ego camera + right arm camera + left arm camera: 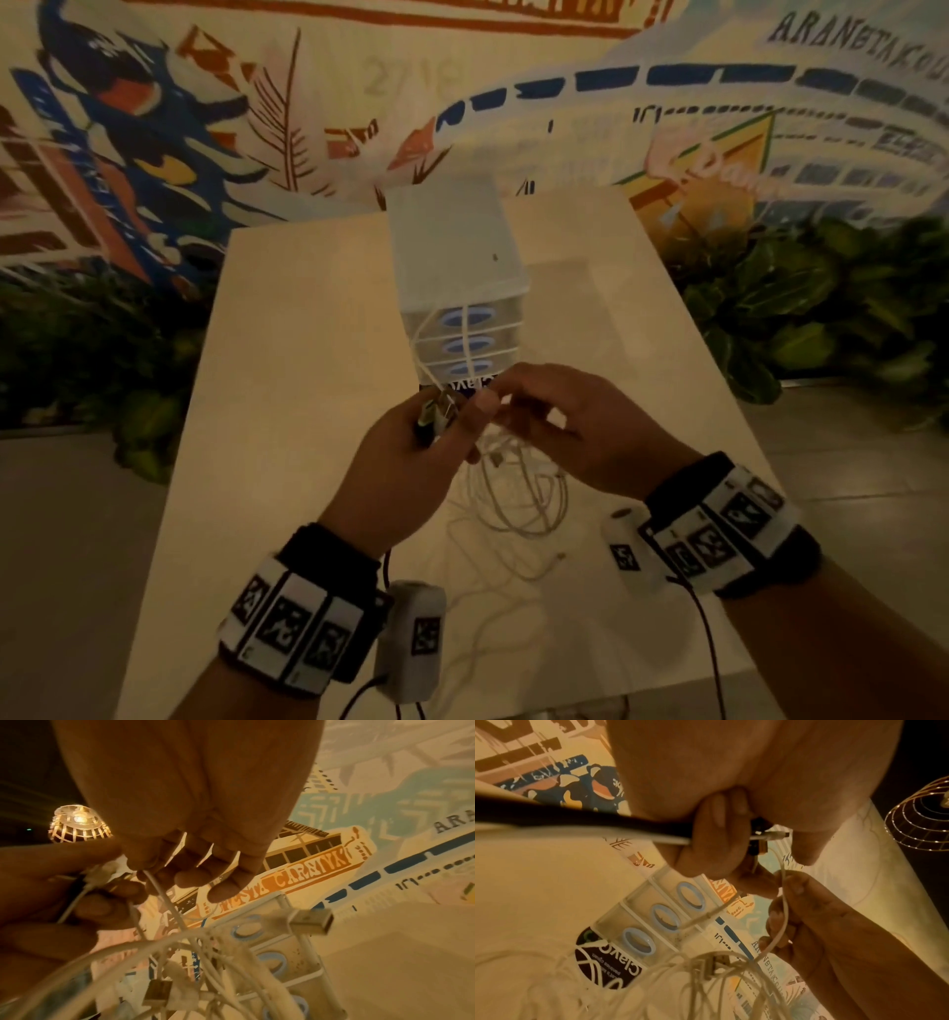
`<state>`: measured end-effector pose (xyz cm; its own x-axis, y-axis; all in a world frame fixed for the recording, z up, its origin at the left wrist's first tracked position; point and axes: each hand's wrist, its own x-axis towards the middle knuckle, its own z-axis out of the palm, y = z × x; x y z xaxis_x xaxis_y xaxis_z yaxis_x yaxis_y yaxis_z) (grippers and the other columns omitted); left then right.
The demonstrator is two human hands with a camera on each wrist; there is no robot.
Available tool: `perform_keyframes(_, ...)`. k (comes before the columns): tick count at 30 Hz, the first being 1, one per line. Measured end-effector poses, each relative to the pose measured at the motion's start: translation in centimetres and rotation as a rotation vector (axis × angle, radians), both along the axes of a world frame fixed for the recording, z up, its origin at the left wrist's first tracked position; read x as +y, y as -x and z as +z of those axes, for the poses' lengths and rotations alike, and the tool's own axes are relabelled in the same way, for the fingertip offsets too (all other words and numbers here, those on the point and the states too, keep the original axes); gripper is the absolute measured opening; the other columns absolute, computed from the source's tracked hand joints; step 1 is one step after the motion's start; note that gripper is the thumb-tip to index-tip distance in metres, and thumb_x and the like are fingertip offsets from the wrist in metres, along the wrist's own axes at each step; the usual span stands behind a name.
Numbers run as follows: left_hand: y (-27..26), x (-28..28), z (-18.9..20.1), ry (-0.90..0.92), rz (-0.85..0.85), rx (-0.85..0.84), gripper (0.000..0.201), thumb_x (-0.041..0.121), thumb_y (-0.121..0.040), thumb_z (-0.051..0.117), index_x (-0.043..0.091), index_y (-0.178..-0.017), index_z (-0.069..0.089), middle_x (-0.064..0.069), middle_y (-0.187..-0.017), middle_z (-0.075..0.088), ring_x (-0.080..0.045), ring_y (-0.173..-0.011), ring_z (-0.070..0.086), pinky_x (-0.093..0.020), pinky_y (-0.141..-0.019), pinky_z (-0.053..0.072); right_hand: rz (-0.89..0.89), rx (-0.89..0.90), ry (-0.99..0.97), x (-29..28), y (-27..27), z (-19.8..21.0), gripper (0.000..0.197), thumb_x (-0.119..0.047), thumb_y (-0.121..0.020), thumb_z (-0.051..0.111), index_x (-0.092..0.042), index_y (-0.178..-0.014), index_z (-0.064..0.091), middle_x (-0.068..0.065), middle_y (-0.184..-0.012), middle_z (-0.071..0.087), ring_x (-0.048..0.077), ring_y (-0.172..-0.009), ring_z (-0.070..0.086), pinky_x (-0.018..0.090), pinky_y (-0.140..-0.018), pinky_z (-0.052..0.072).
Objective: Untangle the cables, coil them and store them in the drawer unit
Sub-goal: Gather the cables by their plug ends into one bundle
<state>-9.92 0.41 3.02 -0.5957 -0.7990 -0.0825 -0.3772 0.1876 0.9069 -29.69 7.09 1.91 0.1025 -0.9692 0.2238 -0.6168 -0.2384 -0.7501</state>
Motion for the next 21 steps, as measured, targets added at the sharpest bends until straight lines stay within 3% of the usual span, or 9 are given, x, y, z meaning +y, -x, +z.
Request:
perform_keyframes(4,0.1,0.0,0.2,-0.044,0.000,0.008,0.036,0.050,-0.095,0.049,0.027,-0.069,0.057,0.007,-0.057,0.055,-0.006,-0.054,0.048,-0.014,-0.058,0.037,0.035,0.043,0.003,0.1,-0.8,-0.6,0.019,-0.033,-0.104,0.052,-0.021,-0.114,0.064,-0.021,-0.096,0.059,0.005,-0.085,0.055,0.022,-0.075,0.046)
perform_keyframes(9,-0.3,0.0,-0.3,0.003,0.021,0.010,0.034,0.028,-0.102,0.055,0.017,-0.070,0.052,-0.002,-0.059,0.049,-0.007,-0.052,0.041,-0.017,-0.053,0.033,0.039,0.097,-0.081,0.4,-1.4,-2.0,0.014,-0.039,-0.103,0.054,-0.032,-0.091,0.058,-0.025,-0.080,0.049,-0.002,-0.079,0.049,0.012,-0.071,0.039)
perform_keyframes(11,-0.4,0.2,-0.2,0.010,0.048,0.037,0.033,0.026,-0.102,0.055,0.016,-0.071,0.051,-0.008,-0.061,0.049,-0.009,-0.054,0.041,-0.018,-0.053,0.032,0.052,0.146,-0.160,0.3,-1.3,-3.1,0.023,-0.043,-0.101,0.056,-0.025,-0.086,0.058,-0.022,-0.080,0.047,-0.001,-0.078,0.048,0.013,-0.071,0.038)
perform_keyframes(14,-0.9,0.2,0.2,0.028,0.104,0.073,0.033,0.025,-0.103,0.053,0.015,-0.072,0.053,-0.015,-0.064,0.049,-0.013,-0.055,0.041,-0.019,-0.055,0.034,0.033,0.169,-0.257,0.1,-0.9,-5.1,0.029,-0.045,-0.100,0.056,-0.018,-0.097,0.066,-0.019,-0.090,0.046,0.001,-0.082,0.050,0.015,-0.074,0.040)
perform_keyframes(19,-1.9,0.0,0.2,0.068,0.138,0.070,0.035,0.024,-0.103,0.052,0.008,-0.072,0.053,-0.015,-0.066,0.051,-0.010,-0.055,0.042,-0.017,-0.054,0.033,-0.083,0.161,-0.306,0.0,-0.4,-6.9,0.023,-0.053,-0.099,0.053,-0.033,-0.105,0.063,-0.014,-0.098,0.051,0.004,-0.084,0.057,0.026,-0.075,0.050)
perform_keyframes(21,-2.1,0.0,0.0,0.077,0.153,0.057,0.035,0.026,-0.103,0.052,0.010,-0.072,0.053,-0.013,-0.066,0.052,-0.009,-0.054,0.041,-0.018,-0.054,0.033,-0.113,0.176,-0.260,0.2,-0.6,-7.2,0.021,-0.048,-0.101,0.053,-0.030,-0.108,0.062,-0.014,-0.099,0.051,0.004,-0.083,0.054,0.023,-0.074,0.045)
